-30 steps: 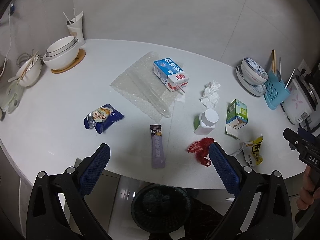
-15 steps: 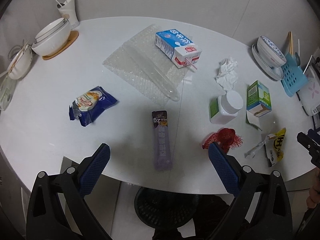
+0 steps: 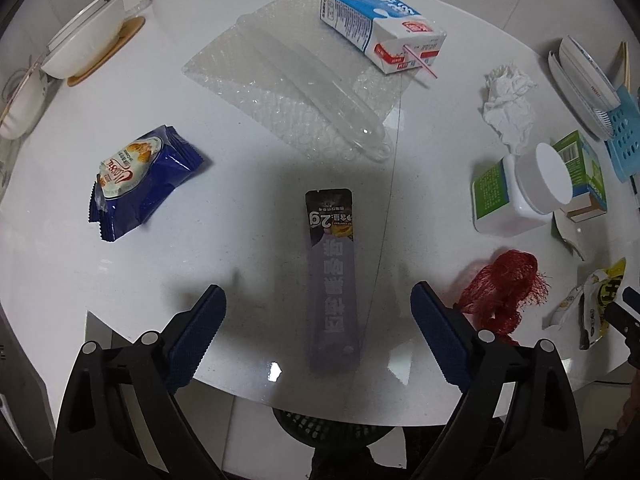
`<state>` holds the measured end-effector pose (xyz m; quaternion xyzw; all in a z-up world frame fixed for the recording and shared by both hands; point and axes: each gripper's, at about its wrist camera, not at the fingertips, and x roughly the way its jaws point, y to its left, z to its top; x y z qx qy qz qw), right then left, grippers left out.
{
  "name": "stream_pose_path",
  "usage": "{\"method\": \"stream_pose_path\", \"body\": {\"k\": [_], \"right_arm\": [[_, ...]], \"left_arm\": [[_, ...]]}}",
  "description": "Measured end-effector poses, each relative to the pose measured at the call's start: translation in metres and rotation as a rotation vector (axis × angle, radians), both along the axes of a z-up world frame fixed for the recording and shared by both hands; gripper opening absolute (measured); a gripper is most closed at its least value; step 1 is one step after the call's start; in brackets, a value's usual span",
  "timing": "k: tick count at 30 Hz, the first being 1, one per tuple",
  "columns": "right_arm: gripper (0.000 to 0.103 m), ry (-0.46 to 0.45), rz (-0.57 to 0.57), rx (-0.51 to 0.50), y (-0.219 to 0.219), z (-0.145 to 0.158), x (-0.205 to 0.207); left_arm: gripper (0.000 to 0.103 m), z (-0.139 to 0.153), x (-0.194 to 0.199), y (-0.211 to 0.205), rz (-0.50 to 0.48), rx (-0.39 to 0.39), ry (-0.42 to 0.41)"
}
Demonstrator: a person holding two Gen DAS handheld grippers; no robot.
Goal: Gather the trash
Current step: 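Grasp the purple snack wrapper with the left tool while the right tool grasps the yellow snack bag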
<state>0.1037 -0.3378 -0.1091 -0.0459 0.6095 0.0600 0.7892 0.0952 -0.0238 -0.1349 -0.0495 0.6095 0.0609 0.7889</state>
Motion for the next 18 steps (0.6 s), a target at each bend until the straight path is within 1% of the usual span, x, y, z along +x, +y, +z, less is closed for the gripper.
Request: {"method": "stream_pose_path", "body": {"k": [1, 2, 5, 7, 8, 10, 11, 13, 14, 15, 16, 17, 18], "right_arm": [[0.082, 0.006, 0.003, 0.000, 0.001, -0.002, 0.000], [0.082, 0.012, 0.005, -0.001, 0.002, -0.004, 0.001], [0.078, 0.034, 0.003, 0.011, 0.003, -0.009, 0.005], [0.072, 0.049, -0.002, 0.018, 0.004, -0.011, 0.006], [0.071, 0.055, -0.006, 0.019, 0.005, -0.012, 0.007], [0.064, 0.072, -0.012, 0.026, 0.007, -0.014, 0.009], [0.063, 0.080, -0.014, 0.029, 0.007, -0.015, 0.010], [0.056, 0.088, -0.015, 0.023, 0.007, -0.018, 0.012], [0.055, 0.090, -0.016, 0.018, 0.007, -0.020, 0.012], [0.052, 0.086, -0.017, 0.014, 0.006, -0.021, 0.012], [0.050, 0.085, -0.019, 0.008, 0.006, -0.021, 0.012], [0.048, 0.084, -0.021, 0.001, 0.006, -0.021, 0.012], [0.046, 0.084, -0.023, -0.005, 0.007, -0.021, 0.012]], "left_arm": [[0.089, -0.003, 0.002, 0.000, 0.002, 0.003, 0.009], [0.085, -0.006, 0.003, 0.001, 0.004, 0.004, 0.017], [0.081, -0.011, 0.005, 0.001, 0.007, 0.014, 0.030], [0.078, -0.011, 0.005, 0.000, 0.012, 0.011, 0.034], [0.073, -0.010, 0.006, 0.000, 0.015, 0.011, 0.037], [0.068, -0.008, 0.007, -0.001, 0.013, 0.012, 0.048], [0.063, -0.007, 0.007, -0.002, 0.015, 0.011, 0.056], [0.057, -0.005, 0.008, -0.003, 0.021, 0.008, 0.073], [0.054, -0.004, 0.009, -0.003, 0.026, 0.006, 0.079], [0.053, -0.004, 0.009, -0.004, 0.034, 0.004, 0.087], [0.048, -0.002, 0.010, -0.005, 0.039, 0.004, 0.093], [0.039, -0.001, 0.009, -0.005, 0.041, 0.005, 0.093], [0.033, 0.000, 0.009, -0.005, 0.040, 0.005, 0.094]]}}
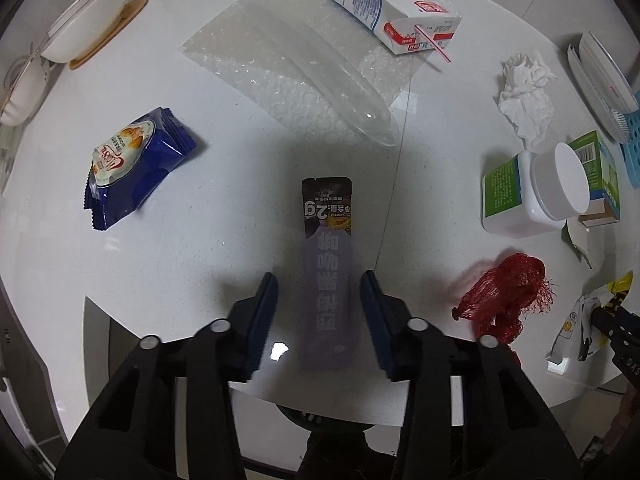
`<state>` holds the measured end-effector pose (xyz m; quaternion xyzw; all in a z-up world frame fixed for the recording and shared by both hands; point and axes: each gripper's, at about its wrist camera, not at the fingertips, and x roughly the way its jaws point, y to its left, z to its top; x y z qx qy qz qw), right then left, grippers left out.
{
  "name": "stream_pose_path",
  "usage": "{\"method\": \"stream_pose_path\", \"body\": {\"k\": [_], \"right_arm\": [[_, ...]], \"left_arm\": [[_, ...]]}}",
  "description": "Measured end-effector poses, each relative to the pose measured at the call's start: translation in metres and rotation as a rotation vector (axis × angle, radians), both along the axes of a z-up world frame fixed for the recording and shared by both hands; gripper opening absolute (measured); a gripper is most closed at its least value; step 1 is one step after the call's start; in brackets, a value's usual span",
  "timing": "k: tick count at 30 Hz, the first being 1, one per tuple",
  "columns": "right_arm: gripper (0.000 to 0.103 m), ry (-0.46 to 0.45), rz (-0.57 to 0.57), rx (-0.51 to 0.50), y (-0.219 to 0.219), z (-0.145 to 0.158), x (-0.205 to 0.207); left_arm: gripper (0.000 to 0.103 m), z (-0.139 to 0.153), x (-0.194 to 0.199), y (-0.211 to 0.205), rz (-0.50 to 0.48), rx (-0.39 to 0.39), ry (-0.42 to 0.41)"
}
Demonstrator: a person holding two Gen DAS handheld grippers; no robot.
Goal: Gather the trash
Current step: 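Grasp the purple snack wrapper with the left tool while the right tool grasps the yellow snack bag, then carry both wrappers down over the black wastebasket with both tools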
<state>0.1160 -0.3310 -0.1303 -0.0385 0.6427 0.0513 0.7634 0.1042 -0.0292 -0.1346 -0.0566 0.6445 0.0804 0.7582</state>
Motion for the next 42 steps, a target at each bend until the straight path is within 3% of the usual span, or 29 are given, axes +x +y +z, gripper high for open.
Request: {"method": "stream_pose_path", "body": {"k": [1, 2, 6, 13, 23, 42], "right_arm": [[0.043, -0.001, 0.000, -0.011, 0.000, -0.001, 0.001], [0.042, -0.003, 0.003, -0.022, 0.001, -0.002, 0.003], [0.027, 0.002, 0.006, -0.039, 0.005, -0.002, 0.006], [0.018, 0.010, -0.025, -0.005, 0.004, -0.002, 0.011], [0.018, -0.057, -0.029, -0.026, 0.009, 0.016, 0.009], [0.018, -0.184, -0.098, -0.020, 0.006, 0.069, -0.042]], "left_arm": [[0.022, 0.000, 0.000, -0.002, -0.003, 0.001, 0.001], [0.020, 0.001, 0.000, -0.002, -0.004, 0.005, 0.004], [0.013, 0.000, 0.005, -0.001, 0.004, -0.007, 0.002], [0.007, 0.009, -0.003, 0.009, -0.012, -0.026, -0.029], [0.007, 0.040, -0.018, 0.009, -0.019, -0.040, -0.079], [0.007, 0.081, -0.052, -0.008, -0.096, -0.075, -0.179]]}}
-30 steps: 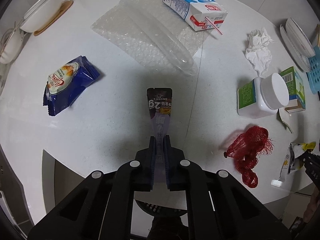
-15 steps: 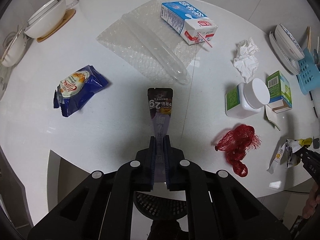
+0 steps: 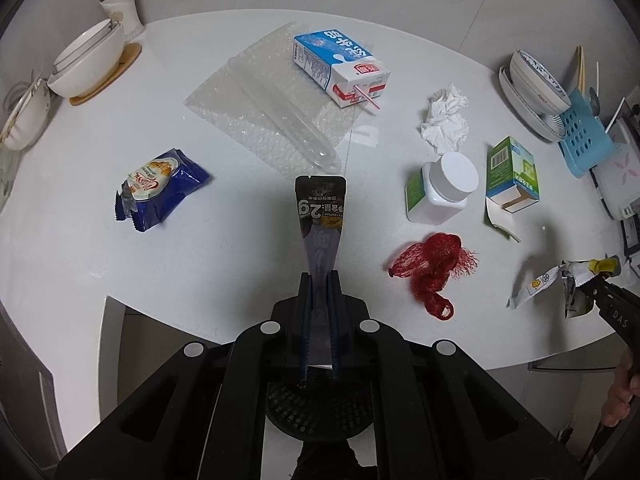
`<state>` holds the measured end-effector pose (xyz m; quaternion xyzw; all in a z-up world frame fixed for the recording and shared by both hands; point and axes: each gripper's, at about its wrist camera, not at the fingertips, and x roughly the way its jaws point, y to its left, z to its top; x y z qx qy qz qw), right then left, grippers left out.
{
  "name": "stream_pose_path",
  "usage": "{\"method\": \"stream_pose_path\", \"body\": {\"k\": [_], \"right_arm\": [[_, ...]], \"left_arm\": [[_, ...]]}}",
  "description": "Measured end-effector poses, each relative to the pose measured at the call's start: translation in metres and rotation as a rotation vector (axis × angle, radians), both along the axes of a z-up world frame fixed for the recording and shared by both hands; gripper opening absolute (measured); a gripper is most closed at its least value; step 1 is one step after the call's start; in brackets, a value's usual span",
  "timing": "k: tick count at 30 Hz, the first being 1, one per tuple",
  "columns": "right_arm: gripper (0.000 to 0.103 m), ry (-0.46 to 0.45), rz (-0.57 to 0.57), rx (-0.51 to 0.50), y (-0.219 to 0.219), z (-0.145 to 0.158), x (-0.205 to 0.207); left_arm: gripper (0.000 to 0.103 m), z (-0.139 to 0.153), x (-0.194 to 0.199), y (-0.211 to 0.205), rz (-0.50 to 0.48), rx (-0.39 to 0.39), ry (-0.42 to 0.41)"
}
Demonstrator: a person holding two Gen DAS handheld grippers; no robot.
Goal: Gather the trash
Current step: 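Carry both wrappers down over the black wastebasket with both tools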
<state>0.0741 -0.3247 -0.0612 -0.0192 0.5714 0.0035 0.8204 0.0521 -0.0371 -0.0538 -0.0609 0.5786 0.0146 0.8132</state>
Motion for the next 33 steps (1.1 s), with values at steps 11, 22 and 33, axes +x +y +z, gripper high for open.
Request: {"method": "stream_pose_path", "body": {"k": [11, 22, 33], "right_arm": [[0.018, -0.075, 0.005, 0.022, 0.019, 0.033, -0.028], [0.018, -0.128, 0.051, 0.057, 0.050, 0.048, -0.062], [0.018, -0.144, 0.107, 0.077, 0.070, 0.043, -0.097]], "left_arm": [[0.007, 0.024, -0.029, 0.003, -0.023, -0.016, -0.046], [0.007, 0.042, -0.070, 0.012, -0.047, -0.024, -0.090], [0.007, 0.039, -0.107, 0.011, -0.063, -0.051, -0.110]]}}
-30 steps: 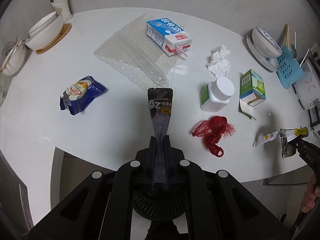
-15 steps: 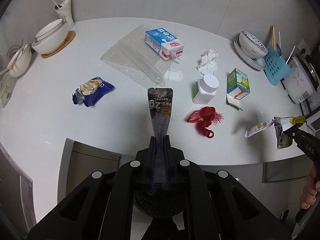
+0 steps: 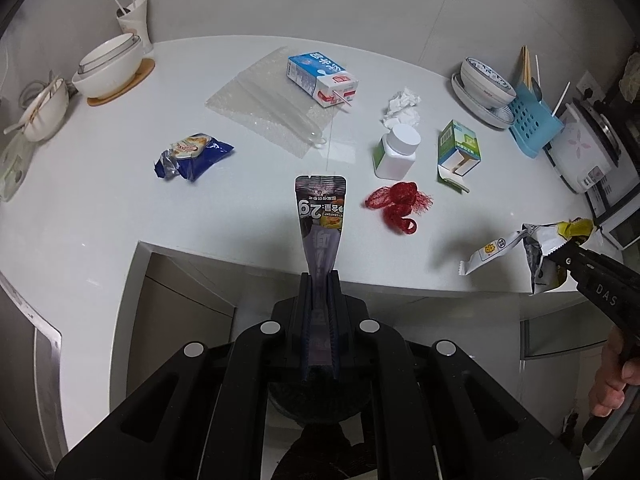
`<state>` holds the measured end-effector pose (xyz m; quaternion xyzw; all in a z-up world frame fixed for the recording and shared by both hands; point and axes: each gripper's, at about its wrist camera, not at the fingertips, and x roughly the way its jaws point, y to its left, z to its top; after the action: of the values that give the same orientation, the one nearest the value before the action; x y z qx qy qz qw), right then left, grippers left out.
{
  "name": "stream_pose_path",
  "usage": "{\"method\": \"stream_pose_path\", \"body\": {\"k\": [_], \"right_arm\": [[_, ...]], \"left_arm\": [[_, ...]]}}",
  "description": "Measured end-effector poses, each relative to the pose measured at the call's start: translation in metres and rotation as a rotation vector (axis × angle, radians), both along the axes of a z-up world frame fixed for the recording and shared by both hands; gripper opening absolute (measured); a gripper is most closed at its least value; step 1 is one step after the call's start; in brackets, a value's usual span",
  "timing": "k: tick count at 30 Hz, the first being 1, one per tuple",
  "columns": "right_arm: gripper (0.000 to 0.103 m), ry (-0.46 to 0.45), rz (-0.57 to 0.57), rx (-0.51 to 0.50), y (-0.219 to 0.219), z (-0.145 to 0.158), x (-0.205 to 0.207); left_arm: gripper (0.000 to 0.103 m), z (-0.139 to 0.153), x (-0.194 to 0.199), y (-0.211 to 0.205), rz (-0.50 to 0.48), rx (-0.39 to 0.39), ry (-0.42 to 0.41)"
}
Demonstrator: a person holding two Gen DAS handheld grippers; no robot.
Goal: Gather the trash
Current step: 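Carry both wrappers down over the black wastebasket with both tools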
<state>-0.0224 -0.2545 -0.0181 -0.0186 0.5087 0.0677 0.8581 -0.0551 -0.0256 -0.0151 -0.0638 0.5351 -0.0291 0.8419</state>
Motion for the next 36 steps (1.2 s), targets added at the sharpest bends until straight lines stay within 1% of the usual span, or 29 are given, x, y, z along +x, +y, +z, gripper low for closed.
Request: {"method": "stream_pose_path", "body": {"k": [6, 15, 20, 24, 30, 36], "right_arm": [[0.018, -0.003, 0.045, 0.002, 0.012, -0.009, -0.019], [0.018, 0.028, 0.101, 0.004, 0.027, -0.030, -0.041], [0.018, 0.028, 0.139, 0.010, 0.037, -0.037, -0.057], [0.018, 0.057, 0.153, 0.016, 0.043, -0.051, -0.064], [0.018, 0.064, 0.205, 0.012, 0.058, -0.069, -0.076], [0.018, 0.076, 0.231, 0.009, 0.063, -0.092, -0.080]], "left_arm": [[0.007, -0.009, -0.024, 0.002, 0.010, -0.020, -0.012], [0.007, -0.034, -0.049, 0.008, 0.024, -0.045, 0.010], [0.007, -0.039, -0.065, 0.009, 0.026, -0.042, -0.010], [0.007, -0.052, -0.073, 0.014, 0.039, -0.054, 0.017], [0.007, -0.069, -0.083, 0.016, 0.044, -0.064, 0.009], [0.007, -0.092, -0.092, 0.021, 0.069, -0.061, 0.026]]}}
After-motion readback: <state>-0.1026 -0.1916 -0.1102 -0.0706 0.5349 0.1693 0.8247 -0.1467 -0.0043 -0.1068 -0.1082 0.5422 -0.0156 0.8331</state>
